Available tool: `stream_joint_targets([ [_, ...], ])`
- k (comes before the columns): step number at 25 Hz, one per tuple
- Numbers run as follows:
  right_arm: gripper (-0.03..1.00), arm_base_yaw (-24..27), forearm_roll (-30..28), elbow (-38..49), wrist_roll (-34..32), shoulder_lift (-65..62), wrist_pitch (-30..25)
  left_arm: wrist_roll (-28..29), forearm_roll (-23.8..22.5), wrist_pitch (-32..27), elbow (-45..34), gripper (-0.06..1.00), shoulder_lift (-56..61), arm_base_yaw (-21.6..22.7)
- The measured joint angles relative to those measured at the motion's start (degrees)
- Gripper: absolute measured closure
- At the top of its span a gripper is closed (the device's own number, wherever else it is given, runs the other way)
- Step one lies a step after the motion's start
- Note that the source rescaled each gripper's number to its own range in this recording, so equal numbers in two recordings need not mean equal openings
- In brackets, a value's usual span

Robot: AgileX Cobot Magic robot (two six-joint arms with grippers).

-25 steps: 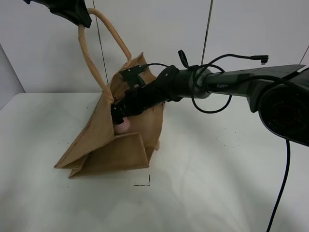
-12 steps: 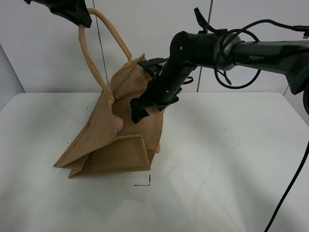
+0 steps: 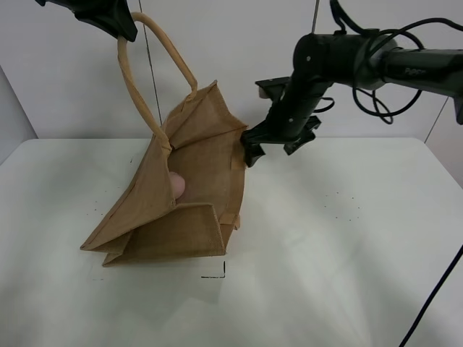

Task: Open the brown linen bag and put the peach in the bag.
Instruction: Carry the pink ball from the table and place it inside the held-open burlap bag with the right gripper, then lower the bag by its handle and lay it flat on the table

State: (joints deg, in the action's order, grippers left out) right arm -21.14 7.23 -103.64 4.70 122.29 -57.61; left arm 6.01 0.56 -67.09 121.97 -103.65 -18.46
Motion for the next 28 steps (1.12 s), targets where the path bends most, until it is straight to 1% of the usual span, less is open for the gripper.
stream_joint_targets([
  [7, -0.03, 13.36, -2.25, 0.0, -0.28, 0.0, 0.0, 0.0, 0.0, 0.0, 0.0, 0.94, 0.0, 0.0],
  [11, -0.03, 18.39, -2.58, 0.0, -0.28, 0.0, 0.0, 0.0, 0.0, 0.0, 0.0, 0.94, 0.0, 0.0],
  [14, -0.03, 19.58, -2.7, 0.0, -0.28, 0.0, -0.82, 0.0, 0.0, 0.0, 0.0, 0.94, 0.0, 0.0],
  [16, -0.03, 19.57, -2.64, 0.0, -0.28, 0.0, -2.29, 0.0, 0.0, 0.0, 0.0, 0.94, 0.0, 0.0],
  [21, -0.03, 19.57, -2.87, 0.0, -0.28, 0.0, -10.7, 0.0, 0.06, 0.0, 0.0, 0.94, 0.0, 0.0],
  [22, -0.03, 19.57, -3.28, 0.0, -0.28, 0.0, -11.41, 0.0, 0.06, 0.0, 0.0, 0.94, 0.0, 0.0],
  [26, -0.03, 19.57, -4.16, 1.84, -0.28, -1.53, -11.8, 0.0, 0.06, 0.0, 0.0, 0.94, 0.0, 0.0],
  [28, -0.03, 19.57, -4.16, 4.59, -0.4, -3.55, -11.8, 0.0, 0.06, 0.0, 0.0, 0.94, 0.0, 0.0],
])
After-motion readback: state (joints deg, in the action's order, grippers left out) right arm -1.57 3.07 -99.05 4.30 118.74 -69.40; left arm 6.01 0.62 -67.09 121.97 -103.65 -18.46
